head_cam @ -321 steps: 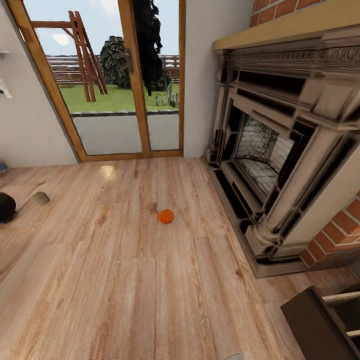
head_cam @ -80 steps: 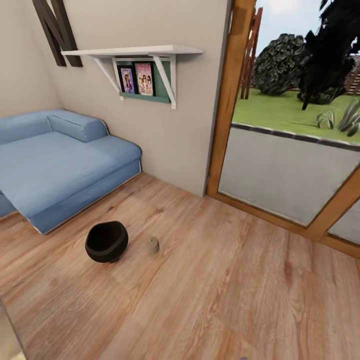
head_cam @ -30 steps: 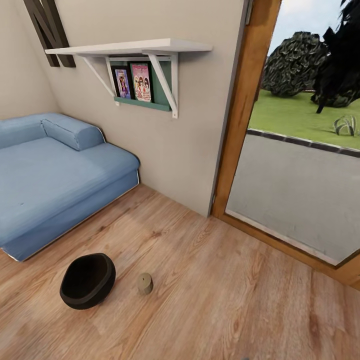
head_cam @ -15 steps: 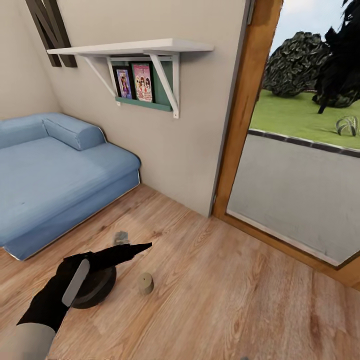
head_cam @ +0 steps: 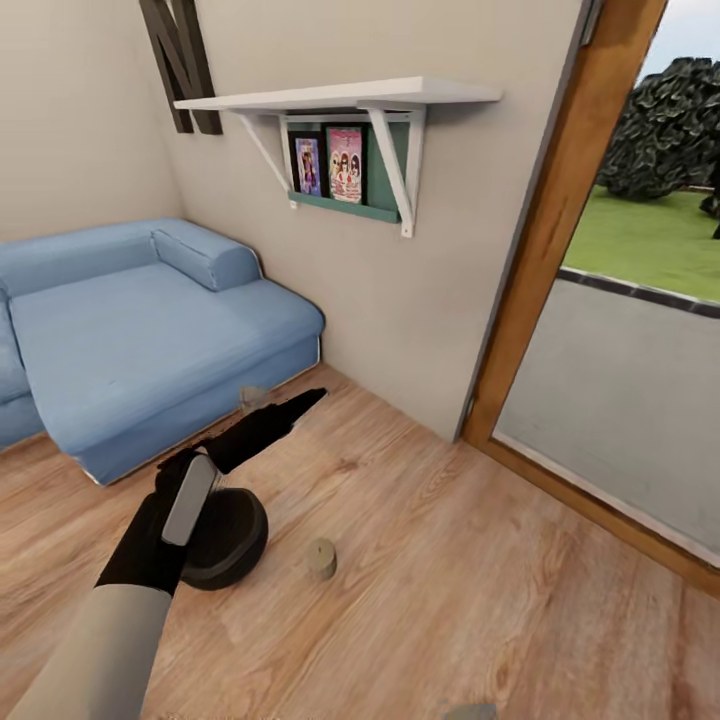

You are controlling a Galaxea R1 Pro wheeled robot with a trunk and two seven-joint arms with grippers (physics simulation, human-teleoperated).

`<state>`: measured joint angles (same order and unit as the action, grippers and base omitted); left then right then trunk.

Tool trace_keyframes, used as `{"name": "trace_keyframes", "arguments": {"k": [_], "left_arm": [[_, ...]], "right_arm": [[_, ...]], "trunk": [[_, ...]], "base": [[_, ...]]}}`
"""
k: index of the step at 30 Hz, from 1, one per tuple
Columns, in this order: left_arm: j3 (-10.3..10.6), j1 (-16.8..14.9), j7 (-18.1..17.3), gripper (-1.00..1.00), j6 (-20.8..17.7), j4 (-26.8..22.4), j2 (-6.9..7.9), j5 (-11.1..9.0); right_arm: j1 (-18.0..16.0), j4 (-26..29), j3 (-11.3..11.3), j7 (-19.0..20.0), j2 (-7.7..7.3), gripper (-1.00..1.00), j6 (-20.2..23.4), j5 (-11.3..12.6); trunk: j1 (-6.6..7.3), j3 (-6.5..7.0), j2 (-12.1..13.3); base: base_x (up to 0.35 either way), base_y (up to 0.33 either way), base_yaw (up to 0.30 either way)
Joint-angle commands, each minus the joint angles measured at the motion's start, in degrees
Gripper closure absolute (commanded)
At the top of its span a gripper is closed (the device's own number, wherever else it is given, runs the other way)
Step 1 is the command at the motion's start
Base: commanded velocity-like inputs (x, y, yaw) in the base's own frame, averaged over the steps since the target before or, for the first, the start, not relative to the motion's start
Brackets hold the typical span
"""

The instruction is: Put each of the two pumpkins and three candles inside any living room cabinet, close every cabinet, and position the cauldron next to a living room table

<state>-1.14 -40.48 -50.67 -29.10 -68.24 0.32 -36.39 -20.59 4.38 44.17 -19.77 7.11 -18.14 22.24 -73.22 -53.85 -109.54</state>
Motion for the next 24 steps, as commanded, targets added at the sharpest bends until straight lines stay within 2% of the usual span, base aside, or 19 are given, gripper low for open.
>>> {"name": "trace_keyframes", "arguments": {"k": [1, 3, 5, 8, 10, 11, 12, 16, 24], "left_arm": [[0.00, 0.00, -0.01, -1.00, -1.36, -1.17, 0.05, 0.03], [-0.11, 0.03, -0.08, -1.00, -3.65, -3.07, 0.24, 0.01], [-0.67, 0.04, -0.11, -1.00, -4.35, -3.87, 0.79, 0.01], [-1.26, 0.13, -0.13, -1.00, -4.73, -5.03, 1.30, 0.00], [-1.36, 0.25, -0.19, -1.00, -4.79, -5.62, 1.39, -0.12], [-1.37, 0.32, -0.20, -1.00, -4.80, -5.72, 1.40, -0.24], [-1.32, 0.59, -0.21, -1.00, -4.76, -6.10, 1.42, -1.81], [-1.13, 0.72, -0.22, -1.00, -4.73, -6.25, 1.37, -3.75], [-0.80, 0.69, 0.01, -1.00, -4.74, -5.78, 0.79, -4.20]], "right_arm": [[-0.86, 1.41, -0.04, -1.95, 0.07, -1.00, 2.11, 0.02], [-2.80, 6.97, -0.04, -7.69, 0.56, -1.00, 9.56, 0.00], [-3.50, 12.68, -0.04, -11.05, 0.76, -1.00, 16.43, -0.03], [-4.90, 22.26, -0.05, -13.19, 0.84, -1.00, 26.40, 0.10], [-7.22, 25.94, -0.12, -13.74, 1.15, -1.00, 31.51, 0.27], [-7.74, 26.31, -0.18, -13.84, 1.29, -1.00, 32.35, 0.30], [-9.55, 26.71, -1.51, -14.17, 1.67, -1.00, 35.00, 1.42], [-10.32, 25.61, -3.19, -14.23, 1.64, -1.00, 35.94, 3.37], [-10.51, 22.97, -3.62, -14.16, 1.80, -1.00, 35.75, 3.77]], "trunk": [[0.00, -0.01, 0.00], [0.00, -0.01, 0.00], [0.00, -0.01, 0.00], [0.00, -0.01, 0.00], [0.00, -0.01, 0.00], [0.00, -0.01, 0.00], [0.00, -0.01, 0.00], [0.00, -0.01, 0.00], [0.00, -0.01, 0.00]], "base": [[0.000, 0.000, 0.291], [0.000, 0.000, 0.291], [0.000, 0.000, 0.291], [0.000, 0.000, 0.291], [0.000, 0.000, 0.291], [0.000, 0.000, 0.291], [0.000, 0.000, 0.291], [0.007, -0.001, 0.291], [0.248, -0.080, 0.291]]}}
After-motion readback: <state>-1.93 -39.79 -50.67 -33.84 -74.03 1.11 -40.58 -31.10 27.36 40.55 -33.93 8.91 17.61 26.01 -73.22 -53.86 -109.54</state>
